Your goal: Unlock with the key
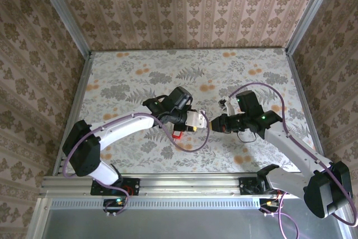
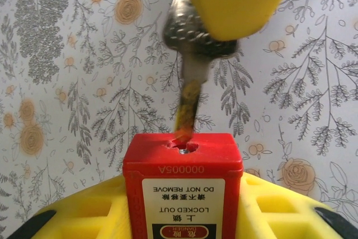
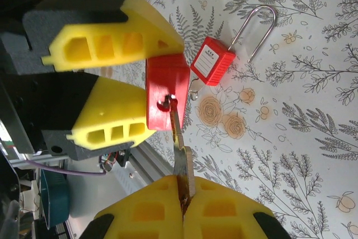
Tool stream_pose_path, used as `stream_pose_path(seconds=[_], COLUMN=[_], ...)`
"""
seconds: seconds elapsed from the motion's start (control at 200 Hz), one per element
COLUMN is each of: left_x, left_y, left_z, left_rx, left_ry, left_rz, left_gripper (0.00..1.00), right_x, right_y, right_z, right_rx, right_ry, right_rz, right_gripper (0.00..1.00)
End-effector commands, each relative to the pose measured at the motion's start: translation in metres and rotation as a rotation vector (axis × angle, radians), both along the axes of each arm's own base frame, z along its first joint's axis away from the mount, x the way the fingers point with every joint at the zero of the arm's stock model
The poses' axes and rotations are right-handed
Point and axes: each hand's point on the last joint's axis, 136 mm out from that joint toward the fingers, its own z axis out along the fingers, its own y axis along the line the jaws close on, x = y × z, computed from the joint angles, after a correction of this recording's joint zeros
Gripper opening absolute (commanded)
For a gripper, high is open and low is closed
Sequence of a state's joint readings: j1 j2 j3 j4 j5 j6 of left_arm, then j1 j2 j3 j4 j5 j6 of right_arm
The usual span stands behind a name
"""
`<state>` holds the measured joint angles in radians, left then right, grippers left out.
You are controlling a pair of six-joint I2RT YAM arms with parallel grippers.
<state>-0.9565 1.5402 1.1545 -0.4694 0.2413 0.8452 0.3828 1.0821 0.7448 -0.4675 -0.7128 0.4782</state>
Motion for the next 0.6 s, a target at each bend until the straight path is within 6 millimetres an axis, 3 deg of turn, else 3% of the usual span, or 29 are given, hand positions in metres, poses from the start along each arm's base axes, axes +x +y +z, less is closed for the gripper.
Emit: stream_pose_path(seconds=[0.0, 0.595], left_x=[-0.007, -0.011], left_y=[-0.009, -0.015], left_z=[0.01, 0.018], left_rx=[-0.012, -0.04], left_ry=[-0.023, -0.016], left_rz=[-0.052, -0.071], left_gripper=[0.02, 0.02], right_x=[-0.002, -0.013], right_y=[0.006, 0.013], right_z=[0.004, -0.003], right_rx=[0.033, 0.046], right_ry=[-0.002, 0.001], right_rz=[0.022, 0.097], right_gripper=[0.0, 0.0])
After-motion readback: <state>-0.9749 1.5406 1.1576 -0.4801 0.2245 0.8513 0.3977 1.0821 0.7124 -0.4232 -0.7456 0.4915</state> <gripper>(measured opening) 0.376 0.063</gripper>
